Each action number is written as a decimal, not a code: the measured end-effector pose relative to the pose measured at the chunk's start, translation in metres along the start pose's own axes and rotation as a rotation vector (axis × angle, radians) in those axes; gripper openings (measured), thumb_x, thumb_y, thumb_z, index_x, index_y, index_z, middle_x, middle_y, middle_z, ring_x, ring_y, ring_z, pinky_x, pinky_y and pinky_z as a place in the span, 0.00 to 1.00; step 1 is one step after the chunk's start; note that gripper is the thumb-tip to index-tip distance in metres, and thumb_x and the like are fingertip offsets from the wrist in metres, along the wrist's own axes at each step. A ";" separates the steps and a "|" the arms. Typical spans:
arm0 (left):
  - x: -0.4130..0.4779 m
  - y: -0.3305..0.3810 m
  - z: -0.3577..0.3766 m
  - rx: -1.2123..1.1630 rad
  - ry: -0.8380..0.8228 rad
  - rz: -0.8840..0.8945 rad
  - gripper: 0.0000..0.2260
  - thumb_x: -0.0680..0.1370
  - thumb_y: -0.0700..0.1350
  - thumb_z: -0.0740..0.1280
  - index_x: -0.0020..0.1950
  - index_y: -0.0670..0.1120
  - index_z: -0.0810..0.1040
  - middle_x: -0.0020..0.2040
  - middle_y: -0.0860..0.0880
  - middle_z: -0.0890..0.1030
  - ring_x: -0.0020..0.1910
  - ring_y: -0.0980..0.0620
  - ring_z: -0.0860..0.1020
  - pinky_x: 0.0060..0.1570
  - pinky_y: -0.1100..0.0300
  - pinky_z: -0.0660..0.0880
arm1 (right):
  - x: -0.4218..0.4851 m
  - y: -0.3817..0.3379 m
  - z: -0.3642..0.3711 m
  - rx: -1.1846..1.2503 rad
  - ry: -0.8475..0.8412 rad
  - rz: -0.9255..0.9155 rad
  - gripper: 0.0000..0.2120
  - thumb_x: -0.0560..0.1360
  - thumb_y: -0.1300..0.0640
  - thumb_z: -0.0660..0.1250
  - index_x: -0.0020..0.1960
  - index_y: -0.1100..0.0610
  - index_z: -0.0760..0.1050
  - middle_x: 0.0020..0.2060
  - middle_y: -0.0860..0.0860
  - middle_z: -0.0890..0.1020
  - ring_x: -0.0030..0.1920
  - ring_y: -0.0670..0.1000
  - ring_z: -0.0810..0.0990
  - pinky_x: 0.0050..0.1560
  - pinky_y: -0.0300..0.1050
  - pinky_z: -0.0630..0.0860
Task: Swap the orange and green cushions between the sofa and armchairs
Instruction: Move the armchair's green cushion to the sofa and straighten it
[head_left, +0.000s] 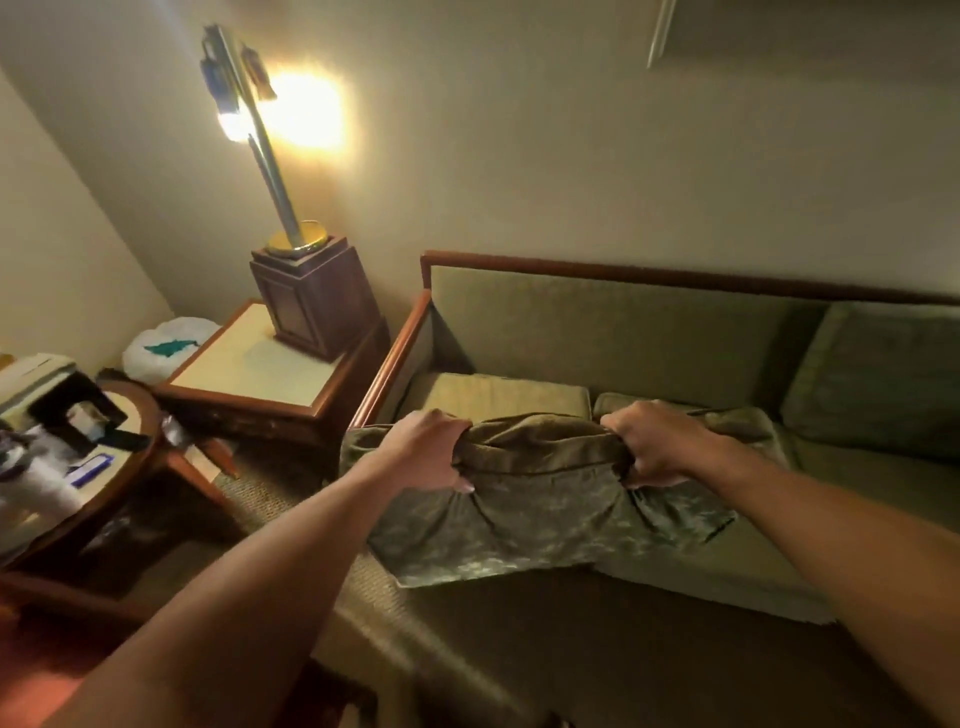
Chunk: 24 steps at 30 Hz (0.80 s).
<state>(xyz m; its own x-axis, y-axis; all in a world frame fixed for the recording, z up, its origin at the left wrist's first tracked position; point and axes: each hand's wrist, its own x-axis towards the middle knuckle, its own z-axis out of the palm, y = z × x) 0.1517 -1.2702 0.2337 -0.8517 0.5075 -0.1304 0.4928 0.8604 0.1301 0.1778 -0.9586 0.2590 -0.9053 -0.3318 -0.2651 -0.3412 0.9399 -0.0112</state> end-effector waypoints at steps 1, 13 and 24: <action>0.022 0.012 -0.005 0.015 0.027 0.021 0.26 0.62 0.65 0.77 0.52 0.52 0.77 0.47 0.52 0.81 0.47 0.48 0.79 0.49 0.53 0.77 | -0.002 0.020 -0.004 0.009 0.021 0.009 0.14 0.63 0.48 0.75 0.44 0.49 0.73 0.46 0.50 0.82 0.48 0.55 0.81 0.43 0.48 0.76; 0.272 0.110 -0.044 0.028 0.078 0.228 0.31 0.61 0.66 0.77 0.58 0.53 0.77 0.51 0.50 0.83 0.51 0.46 0.80 0.49 0.53 0.76 | 0.016 0.233 -0.033 0.104 0.124 0.329 0.16 0.62 0.48 0.76 0.42 0.48 0.70 0.43 0.49 0.82 0.45 0.56 0.81 0.42 0.48 0.76; 0.483 0.158 -0.023 -0.050 0.010 0.316 0.29 0.62 0.65 0.78 0.58 0.55 0.78 0.50 0.53 0.83 0.51 0.49 0.80 0.52 0.55 0.75 | 0.078 0.387 -0.024 0.148 0.065 0.470 0.11 0.66 0.52 0.73 0.44 0.49 0.71 0.45 0.49 0.82 0.48 0.55 0.81 0.49 0.48 0.73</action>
<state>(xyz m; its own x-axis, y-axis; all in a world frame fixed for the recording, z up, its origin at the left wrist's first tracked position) -0.1855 -0.8902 0.2142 -0.6595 0.7488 -0.0660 0.7243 0.6565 0.2109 -0.0313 -0.6227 0.2570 -0.9681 0.1306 -0.2140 0.1429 0.9888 -0.0428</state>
